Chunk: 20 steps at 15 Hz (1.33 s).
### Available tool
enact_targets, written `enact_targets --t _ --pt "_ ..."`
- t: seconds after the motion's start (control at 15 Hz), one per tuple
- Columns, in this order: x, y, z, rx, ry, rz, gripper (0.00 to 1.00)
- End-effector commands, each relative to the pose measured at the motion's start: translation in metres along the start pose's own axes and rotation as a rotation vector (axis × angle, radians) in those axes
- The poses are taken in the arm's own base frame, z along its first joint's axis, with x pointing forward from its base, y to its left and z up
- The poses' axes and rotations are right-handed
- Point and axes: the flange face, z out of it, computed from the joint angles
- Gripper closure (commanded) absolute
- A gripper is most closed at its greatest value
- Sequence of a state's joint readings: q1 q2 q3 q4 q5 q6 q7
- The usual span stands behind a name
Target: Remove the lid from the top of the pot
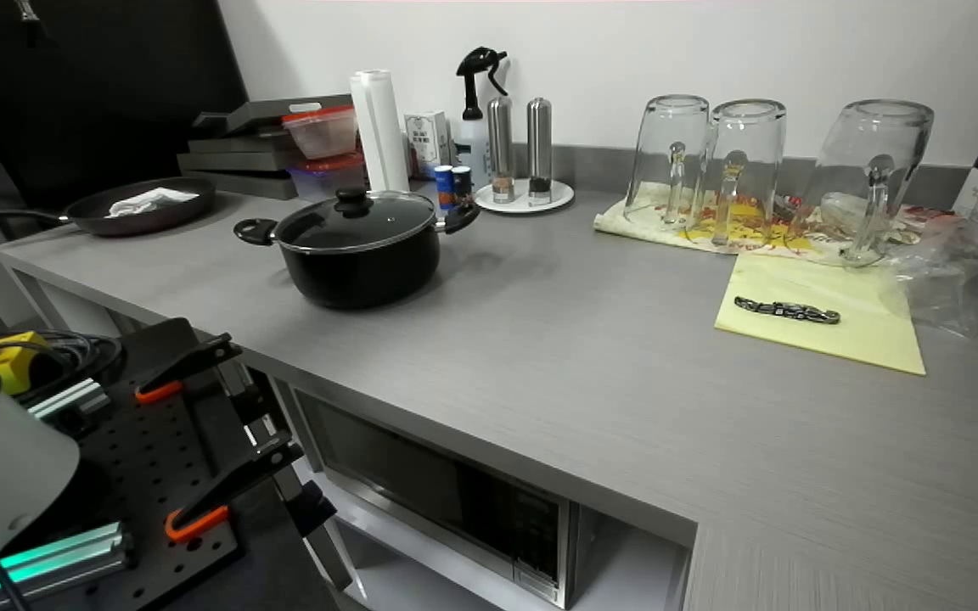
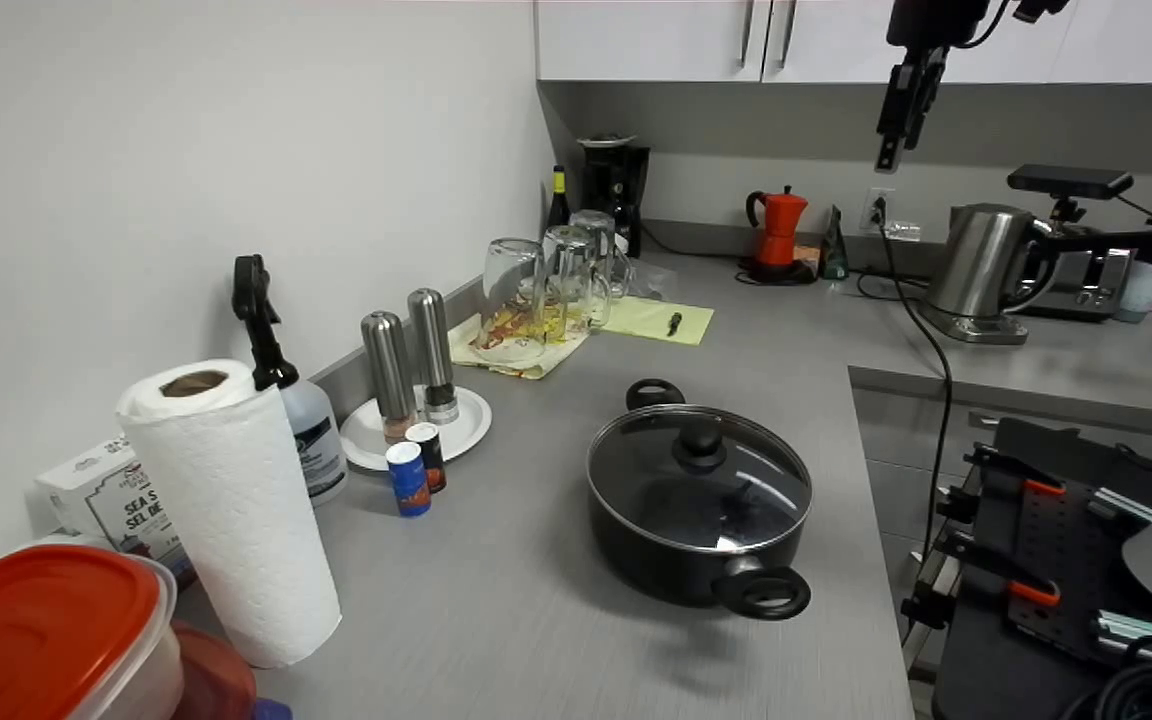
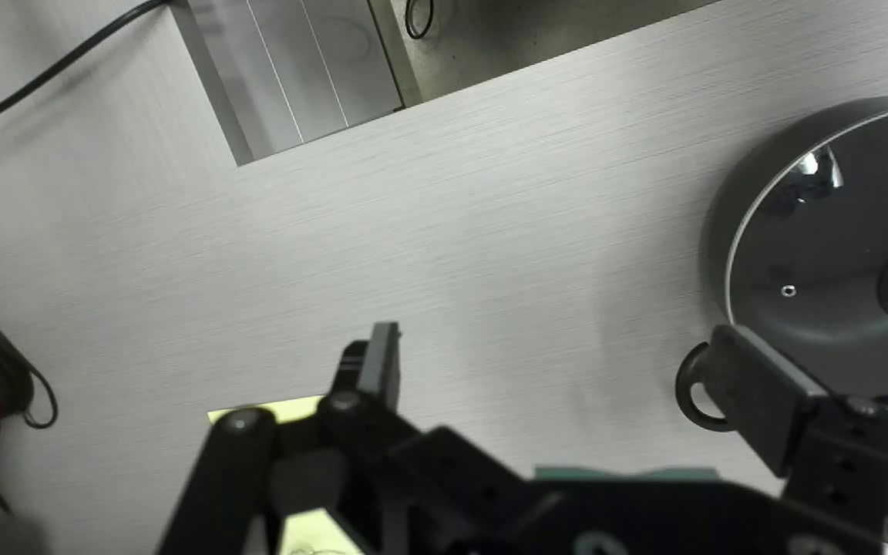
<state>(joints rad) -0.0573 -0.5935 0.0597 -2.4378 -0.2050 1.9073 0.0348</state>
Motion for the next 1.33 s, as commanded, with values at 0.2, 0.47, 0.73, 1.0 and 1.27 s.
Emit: enact_targets --t 0.2,0.47,0.73,1.0,1.27 --pt "0.015 -0.023 0.027 0.049 0.01 -0.094 0.0" --pt "0.033 -0.053 0.05 0.077 0.036 -0.204 0.0" --pt "0.049 -0.085 0.066 0.127 0.067 -0.325 0.0" --pt "0.062 -0.12 0.081 0.194 0.078 -0.445 0.0" --pt "0.072 -0.152 0.098 0.242 0.064 -0.554 0.0"
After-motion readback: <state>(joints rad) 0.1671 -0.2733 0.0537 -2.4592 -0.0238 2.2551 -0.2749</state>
